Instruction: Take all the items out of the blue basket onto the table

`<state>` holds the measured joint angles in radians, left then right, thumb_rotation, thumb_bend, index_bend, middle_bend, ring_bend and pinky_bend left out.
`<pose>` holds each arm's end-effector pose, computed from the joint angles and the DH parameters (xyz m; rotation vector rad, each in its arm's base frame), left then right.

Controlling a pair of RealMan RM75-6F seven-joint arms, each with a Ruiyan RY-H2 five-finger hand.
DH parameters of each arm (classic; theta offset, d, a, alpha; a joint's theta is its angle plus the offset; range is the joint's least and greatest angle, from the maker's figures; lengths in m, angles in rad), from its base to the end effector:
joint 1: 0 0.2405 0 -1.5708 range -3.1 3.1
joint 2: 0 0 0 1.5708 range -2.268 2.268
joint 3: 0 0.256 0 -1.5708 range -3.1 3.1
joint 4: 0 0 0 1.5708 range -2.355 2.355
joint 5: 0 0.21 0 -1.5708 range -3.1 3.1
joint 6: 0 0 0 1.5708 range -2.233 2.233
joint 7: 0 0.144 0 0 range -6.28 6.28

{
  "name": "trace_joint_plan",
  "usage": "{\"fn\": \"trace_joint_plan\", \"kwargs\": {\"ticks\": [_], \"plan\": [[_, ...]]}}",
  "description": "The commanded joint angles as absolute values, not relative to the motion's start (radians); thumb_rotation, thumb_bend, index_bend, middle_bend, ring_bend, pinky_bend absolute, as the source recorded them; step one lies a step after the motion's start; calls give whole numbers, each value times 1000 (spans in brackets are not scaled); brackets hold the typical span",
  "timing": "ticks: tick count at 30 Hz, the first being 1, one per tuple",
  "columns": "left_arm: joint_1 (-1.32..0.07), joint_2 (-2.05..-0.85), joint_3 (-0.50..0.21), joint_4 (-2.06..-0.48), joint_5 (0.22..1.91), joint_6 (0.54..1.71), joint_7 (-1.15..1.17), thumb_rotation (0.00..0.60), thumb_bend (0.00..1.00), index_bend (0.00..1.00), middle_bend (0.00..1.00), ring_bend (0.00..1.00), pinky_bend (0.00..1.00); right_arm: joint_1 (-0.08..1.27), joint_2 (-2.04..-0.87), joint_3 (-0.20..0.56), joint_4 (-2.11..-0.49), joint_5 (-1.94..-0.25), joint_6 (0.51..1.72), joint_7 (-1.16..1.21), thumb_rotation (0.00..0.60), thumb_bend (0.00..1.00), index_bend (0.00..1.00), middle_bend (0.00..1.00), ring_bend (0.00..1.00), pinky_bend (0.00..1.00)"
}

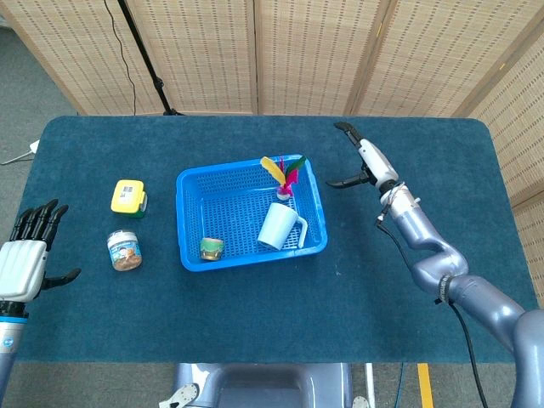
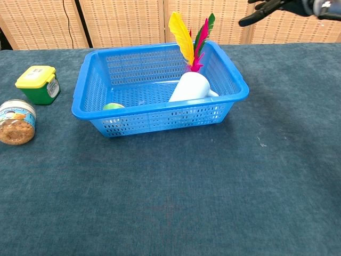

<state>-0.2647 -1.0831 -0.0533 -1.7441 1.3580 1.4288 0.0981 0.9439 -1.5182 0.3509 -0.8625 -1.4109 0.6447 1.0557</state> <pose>-0.2715 0.2306 0.1575 -1.4166 -0.8992 -0.9385 -0.1548 -0.4898 0.0718 1.4157 -1.6285 1.4588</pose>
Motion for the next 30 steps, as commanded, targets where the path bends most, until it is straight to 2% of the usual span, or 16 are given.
{"fn": "trace_joint_plan", "kwargs": {"ticks": [1, 8, 14, 19, 29, 30], "plan": [[-265, -1087, -57, -1737, 1351, 1419, 101, 600, 0, 0, 0, 0, 0, 1027, -1632, 330, -724, -1456, 637, 1169, 600, 0, 0, 0, 0, 0], [-256, -1086, -69, -1733, 1342, 1416, 91, 600, 0, 0, 0, 0, 0, 1078, -1749, 256, -572, -1522, 671, 1299, 600, 0, 0, 0, 0, 0], [-251, -1086, -76, -1728, 1337, 1407, 84, 600, 0, 0, 0, 0, 0, 1108, -1816, 218, -503, -1552, 721, 1406, 600, 0, 0, 0, 0, 0], [-252, -1089, -85, -1718, 1327, 1393, 78, 600, 0, 0, 0, 0, 0, 1144, -1882, 220, -435, -1540, 742, 1432, 600, 0, 0, 0, 0, 0], [-248, -1087, -97, -1709, 1318, 1382, 55, 600, 0, 0, 0, 0, 0, 1201, -2022, 247, -241, -1472, 665, 1353, 600, 0, 0, 0, 0, 2], [-247, -1086, -98, -1708, 1318, 1381, 53, 600, 0, 0, 0, 0, 0, 1204, -2033, 250, -221, -1464, 658, 1333, 600, 0, 6, 3, 2, 36]]}}
